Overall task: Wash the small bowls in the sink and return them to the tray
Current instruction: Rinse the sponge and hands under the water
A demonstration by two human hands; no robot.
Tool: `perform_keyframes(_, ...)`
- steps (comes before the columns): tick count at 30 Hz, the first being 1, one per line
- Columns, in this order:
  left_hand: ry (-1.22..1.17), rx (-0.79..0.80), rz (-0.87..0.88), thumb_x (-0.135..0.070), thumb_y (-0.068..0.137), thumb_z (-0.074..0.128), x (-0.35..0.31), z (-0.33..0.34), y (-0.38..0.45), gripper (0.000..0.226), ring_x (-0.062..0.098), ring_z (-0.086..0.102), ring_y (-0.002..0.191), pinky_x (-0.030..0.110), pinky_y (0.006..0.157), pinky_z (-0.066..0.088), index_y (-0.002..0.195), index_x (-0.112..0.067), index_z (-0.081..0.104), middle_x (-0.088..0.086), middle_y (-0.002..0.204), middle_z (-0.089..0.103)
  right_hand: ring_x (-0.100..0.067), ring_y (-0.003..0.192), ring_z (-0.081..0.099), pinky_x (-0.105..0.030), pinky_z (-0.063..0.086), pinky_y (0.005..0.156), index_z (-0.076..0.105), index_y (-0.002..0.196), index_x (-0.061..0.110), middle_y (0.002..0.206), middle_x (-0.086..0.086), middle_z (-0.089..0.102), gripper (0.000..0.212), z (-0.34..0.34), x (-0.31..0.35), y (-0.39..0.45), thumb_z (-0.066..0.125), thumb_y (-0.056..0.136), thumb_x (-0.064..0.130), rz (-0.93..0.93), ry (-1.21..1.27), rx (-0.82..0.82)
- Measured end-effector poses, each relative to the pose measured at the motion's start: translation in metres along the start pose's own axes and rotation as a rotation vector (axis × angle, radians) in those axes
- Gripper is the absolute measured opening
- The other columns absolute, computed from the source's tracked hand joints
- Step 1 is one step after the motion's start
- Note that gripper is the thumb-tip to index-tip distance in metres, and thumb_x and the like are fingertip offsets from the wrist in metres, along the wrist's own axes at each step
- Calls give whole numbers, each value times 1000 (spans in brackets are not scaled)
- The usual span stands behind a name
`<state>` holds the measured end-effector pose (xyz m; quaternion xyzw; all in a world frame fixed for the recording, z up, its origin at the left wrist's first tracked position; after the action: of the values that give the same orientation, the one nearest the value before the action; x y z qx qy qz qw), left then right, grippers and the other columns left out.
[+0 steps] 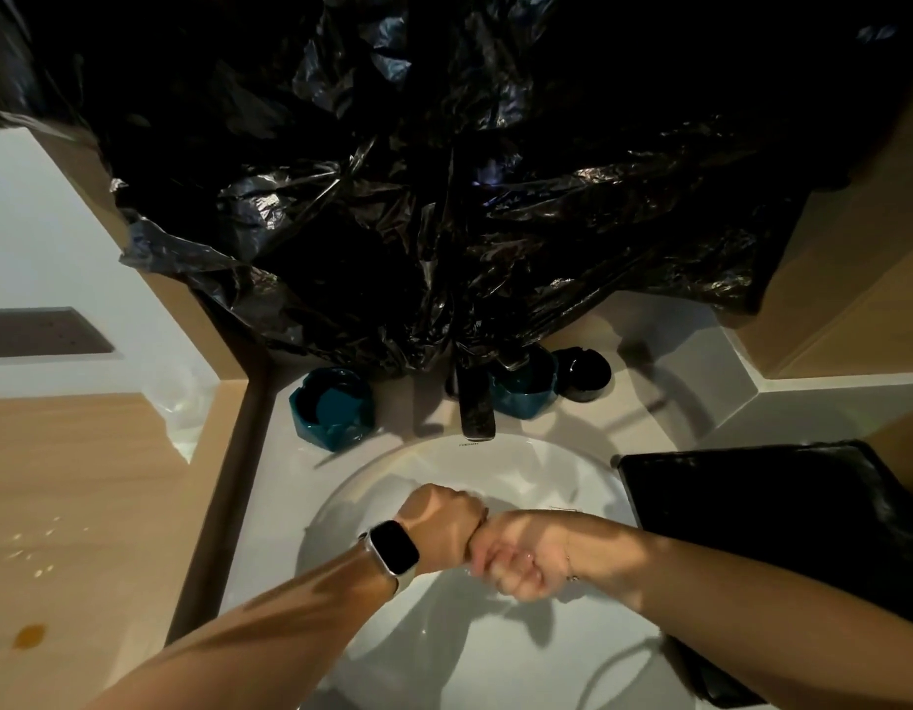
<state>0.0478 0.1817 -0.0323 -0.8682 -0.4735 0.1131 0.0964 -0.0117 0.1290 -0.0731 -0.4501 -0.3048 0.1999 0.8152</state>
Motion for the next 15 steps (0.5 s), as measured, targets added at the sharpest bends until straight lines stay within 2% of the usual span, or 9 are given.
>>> perform_keyframes(2,1,-1,20,-29,94,47,2,3,0,27,32,66,92,34,79,48,102,-11,65,8,103,70,-10,36,10,-14,18,32,35,36,23,30,11,31,51,11,-1,11,33,86,17,70,13,129)
perform_keyframes(6,-5,15,26,-28,95,46,5,11,0,27,31,66,90,34,78,47,103,-12,65,8,103,71,-8,27,12,-18,6,40,31,29,21,26,8,26,62,6,-3,14,28,91,17,104,103,54)
perform_keyframes(9,-19,-4,19,-28,95,46,2,11,-1,28,31,65,90,34,78,47,102,-10,66,9,102,71,-5,23,18,-15,14,31,31,30,20,27,8,25,62,-2,-7,19,30,93,17,71,170,-11)
perform_keyframes(11,-30,-15,3,-27,95,46,1,7,-1,28,31,65,92,33,78,45,101,-9,66,10,102,71,-4,25,24,-15,16,31,34,38,22,32,10,28,53,-1,-5,18,37,90,16,6,156,6)
perform_keyframes(12,-46,-13,-18,-27,95,46,2,5,-1,27,31,65,91,33,77,44,101,-8,65,10,102,71,-3,28,24,-15,17,32,36,44,21,36,10,30,44,-4,-3,15,44,86,16,-31,104,-35)
perform_keyframes(15,-182,26,-95,-29,93,50,8,1,-7,22,29,63,88,29,69,40,100,-11,61,8,100,69,-16,48,30,-21,21,41,47,65,18,57,0,37,22,-22,19,-24,64,75,26,-227,-335,-414)
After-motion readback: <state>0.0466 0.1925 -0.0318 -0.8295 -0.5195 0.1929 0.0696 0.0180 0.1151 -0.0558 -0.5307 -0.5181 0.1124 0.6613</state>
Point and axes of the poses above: each hand's wrist, its own y-axis towards the middle knuckle, its own z-axis out of the palm, x = y × z, the point moved 9 cm from there along y, towards the middle knuckle
